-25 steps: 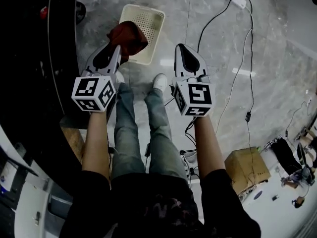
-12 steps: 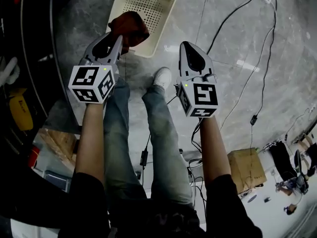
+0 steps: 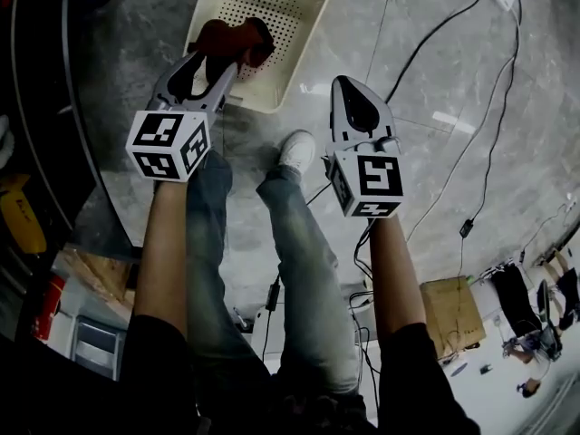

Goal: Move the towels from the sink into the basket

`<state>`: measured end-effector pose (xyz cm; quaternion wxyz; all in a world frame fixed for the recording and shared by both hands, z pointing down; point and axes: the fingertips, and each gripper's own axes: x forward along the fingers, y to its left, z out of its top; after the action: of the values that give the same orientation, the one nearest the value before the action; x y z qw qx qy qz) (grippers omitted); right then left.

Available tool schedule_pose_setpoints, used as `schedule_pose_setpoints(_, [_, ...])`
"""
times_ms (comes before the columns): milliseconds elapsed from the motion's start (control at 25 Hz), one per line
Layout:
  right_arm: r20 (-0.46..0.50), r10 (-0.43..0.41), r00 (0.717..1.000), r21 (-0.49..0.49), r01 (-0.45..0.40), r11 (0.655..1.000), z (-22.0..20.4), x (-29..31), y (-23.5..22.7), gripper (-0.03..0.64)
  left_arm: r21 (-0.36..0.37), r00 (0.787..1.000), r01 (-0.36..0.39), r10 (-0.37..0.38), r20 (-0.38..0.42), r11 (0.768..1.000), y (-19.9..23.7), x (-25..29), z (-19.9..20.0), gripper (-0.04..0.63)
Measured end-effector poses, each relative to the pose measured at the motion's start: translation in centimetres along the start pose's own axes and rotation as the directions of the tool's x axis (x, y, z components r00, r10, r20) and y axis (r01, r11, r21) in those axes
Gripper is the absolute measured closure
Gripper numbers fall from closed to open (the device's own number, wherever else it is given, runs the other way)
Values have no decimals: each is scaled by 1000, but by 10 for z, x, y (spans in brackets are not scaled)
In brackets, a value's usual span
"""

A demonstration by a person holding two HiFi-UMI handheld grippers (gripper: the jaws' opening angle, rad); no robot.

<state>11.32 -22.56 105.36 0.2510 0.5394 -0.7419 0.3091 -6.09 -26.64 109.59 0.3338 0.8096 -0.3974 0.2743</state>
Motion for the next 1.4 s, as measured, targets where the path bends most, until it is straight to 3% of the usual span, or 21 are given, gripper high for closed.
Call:
schedule_pose_setpoints(240, [-2, -1, 1000, -1, 1, 1000, 4, -4, 1, 603, 10, 1000, 14, -14, 5, 1000, -7, -4, 3, 324])
schedule_pose_setpoints(440, [31, -3, 1000, -4, 3, 1000, 32, -19, 9, 603, -29, 999, 15, -14, 42, 999, -15, -25, 24, 328])
schedule_pose_setpoints(600, [68, -4, 998, -2, 4, 1000, 64, -44, 13, 603, -19, 997, 13, -12, 76, 1000, -34, -52, 51, 398])
schedule_pose_setpoints(800, [113, -1, 994, -14, 3, 1000, 110, -79, 21, 603, 64, 992, -1, -7, 127, 998, -62, -90, 97, 481])
schedule_pose_setpoints(1000, [157, 1, 988, -25, 3, 1000, 161, -123, 27, 601, 77, 986, -5, -8, 164, 997, -92, -130, 143, 551])
schedule_pose_setpoints(1400, [253, -31, 967, -13, 36, 999, 251, -202, 30, 603, 162, 971, -16, -23, 237, 987, -138, -207, 224, 580])
